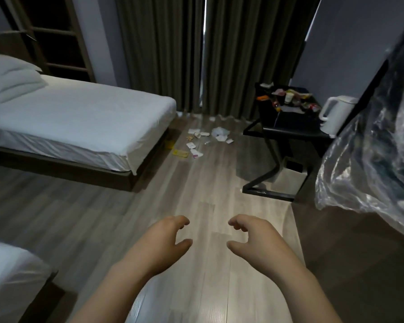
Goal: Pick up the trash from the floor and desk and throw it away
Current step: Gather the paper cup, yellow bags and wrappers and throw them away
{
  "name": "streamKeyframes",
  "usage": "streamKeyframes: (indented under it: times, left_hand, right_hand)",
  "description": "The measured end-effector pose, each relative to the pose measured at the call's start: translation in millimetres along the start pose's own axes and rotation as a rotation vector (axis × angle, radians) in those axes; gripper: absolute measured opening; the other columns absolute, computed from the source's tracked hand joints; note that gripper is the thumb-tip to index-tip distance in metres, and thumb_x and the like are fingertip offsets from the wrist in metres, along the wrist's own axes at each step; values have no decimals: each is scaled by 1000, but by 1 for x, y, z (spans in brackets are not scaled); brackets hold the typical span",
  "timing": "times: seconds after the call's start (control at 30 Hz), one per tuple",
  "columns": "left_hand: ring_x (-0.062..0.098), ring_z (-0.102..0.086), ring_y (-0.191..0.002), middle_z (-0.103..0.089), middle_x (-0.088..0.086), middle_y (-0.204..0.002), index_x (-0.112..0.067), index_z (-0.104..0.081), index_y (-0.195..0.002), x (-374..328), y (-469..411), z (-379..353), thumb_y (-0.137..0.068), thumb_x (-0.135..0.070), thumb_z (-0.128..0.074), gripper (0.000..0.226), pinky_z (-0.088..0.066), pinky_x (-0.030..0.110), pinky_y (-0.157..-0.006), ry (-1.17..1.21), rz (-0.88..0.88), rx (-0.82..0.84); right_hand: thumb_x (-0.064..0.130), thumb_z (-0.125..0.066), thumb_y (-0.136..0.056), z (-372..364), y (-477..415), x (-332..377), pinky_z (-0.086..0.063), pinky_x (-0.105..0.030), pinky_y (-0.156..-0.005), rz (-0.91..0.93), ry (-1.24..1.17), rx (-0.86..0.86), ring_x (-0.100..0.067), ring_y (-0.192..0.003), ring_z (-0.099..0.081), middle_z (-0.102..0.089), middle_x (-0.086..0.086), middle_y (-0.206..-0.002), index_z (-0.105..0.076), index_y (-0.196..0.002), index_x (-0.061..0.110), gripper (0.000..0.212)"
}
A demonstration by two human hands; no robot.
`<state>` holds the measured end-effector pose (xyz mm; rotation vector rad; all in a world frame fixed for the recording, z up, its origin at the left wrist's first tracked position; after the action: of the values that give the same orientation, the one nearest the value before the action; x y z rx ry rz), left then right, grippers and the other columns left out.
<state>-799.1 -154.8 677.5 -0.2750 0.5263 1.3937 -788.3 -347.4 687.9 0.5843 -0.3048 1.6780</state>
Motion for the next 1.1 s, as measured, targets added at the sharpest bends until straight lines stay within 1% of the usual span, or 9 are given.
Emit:
streamKeyframes:
  times: [0.1, 0.2, 0.37, 0.5, 0.6, 0.73, 0.83, 0.97, 1.1]
  left_hand:
    - [6, -50, -117, -51, -10, -130, -28, -45, -134, 24, -45, 15, -91, -41, -53, 45, -40, 18, -88, 11, 9, -3]
    - [7, -50, -117, -51, -9, -131, -28, -45, -135, 51, -95, 37, -91, -41, -54, 47, -42, 19, -91, 21, 12, -8]
    - [7, -51, -118, -51, -8, -133, -27, -44, -136, 96, -177, 91, -91, -41, -54, 48, -42, 20, -93, 7, 4, -17]
    - [8, -51, -119, -50, -7, -134, -26, -43, -137, 130, -238, 126, -92, -40, -54, 49, -41, 20, -94, -27, -10, 6]
    - [9, -51, -119, -50, -6, -134, -25, -43, -138, 150, -278, 140, -92, -40, -54, 49, -41, 20, -95, -15, -6, 23]
    - [8, -51, -119, -50, -7, -134, -26, -44, -137, 168, -333, 150, -92, -40, -55, 49, -42, 20, -94, 1, -10, 44]
    - [8, -51, -118, -51, -8, -133, -26, -44, -137, 181, -379, 153, -91, -41, -55, 49, -42, 20, -94, 0, -10, 55]
    - [7, -52, -117, -52, -9, -131, -29, -45, -136, 199, -452, 161, -90, -43, -54, 48, -44, 21, -93, -33, 7, 51]
    - [6, -54, -111, -53, -10, -127, -32, -44, -134, 211, -529, 174, -90, -44, -55, 48, -46, 21, -89, -51, 37, 60]
  right_hand:
    - [36, -63, -79, -3, -54, 7, -41, -16, -79, 0, 13, -2, 1, -101, -52, -53, 21, -114, -54, -120, 39, 42]
    - [37, -63, -78, -4, -112, 20, -39, -15, -76, 6, 27, -17, 1, -101, -52, -53, 21, -112, -54, -121, 38, 43]
    - [36, -64, -79, -2, -210, 60, -41, -16, -80, -1, 22, -18, 0, -103, -53, -55, 18, -115, -54, -122, 37, 44]
    - [36, -64, -80, -7, -279, 84, -40, -15, -77, -26, 7, -35, 1, -101, -52, -55, 19, -114, -54, -122, 37, 43]
    - [37, -64, -79, -14, -323, 93, -39, -14, -78, -34, 12, 0, 2, -103, -52, -55, 20, -114, -55, -121, 37, 43]
    - [37, -64, -80, -16, -382, 92, -39, -14, -75, -54, 27, 5, 1, -102, -52, -55, 20, -115, -54, -121, 37, 43]
    - [37, -64, -79, -21, -432, 87, -38, -13, -76, -49, 38, 23, 1, -101, -51, -55, 19, -113, -54, -123, 35, 45]
    - [39, -62, -78, -23, -514, 74, -39, -16, -77, -41, 46, 52, -1, -99, -51, -56, 17, -114, -54, -124, 34, 47]
    - [40, -63, -77, -10, -596, 60, -39, -16, -77, -45, 34, 79, -2, -99, -52, -56, 16, -115, -55, -124, 34, 48]
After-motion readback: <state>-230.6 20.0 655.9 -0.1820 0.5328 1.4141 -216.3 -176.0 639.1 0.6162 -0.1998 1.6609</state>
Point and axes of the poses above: each hand's wrist, its own y-axis away from the middle knuckle, its own z-axis out of the back of the hand, x = y × z, the point moved 8 cm from there along -y, towards the middle knuckle
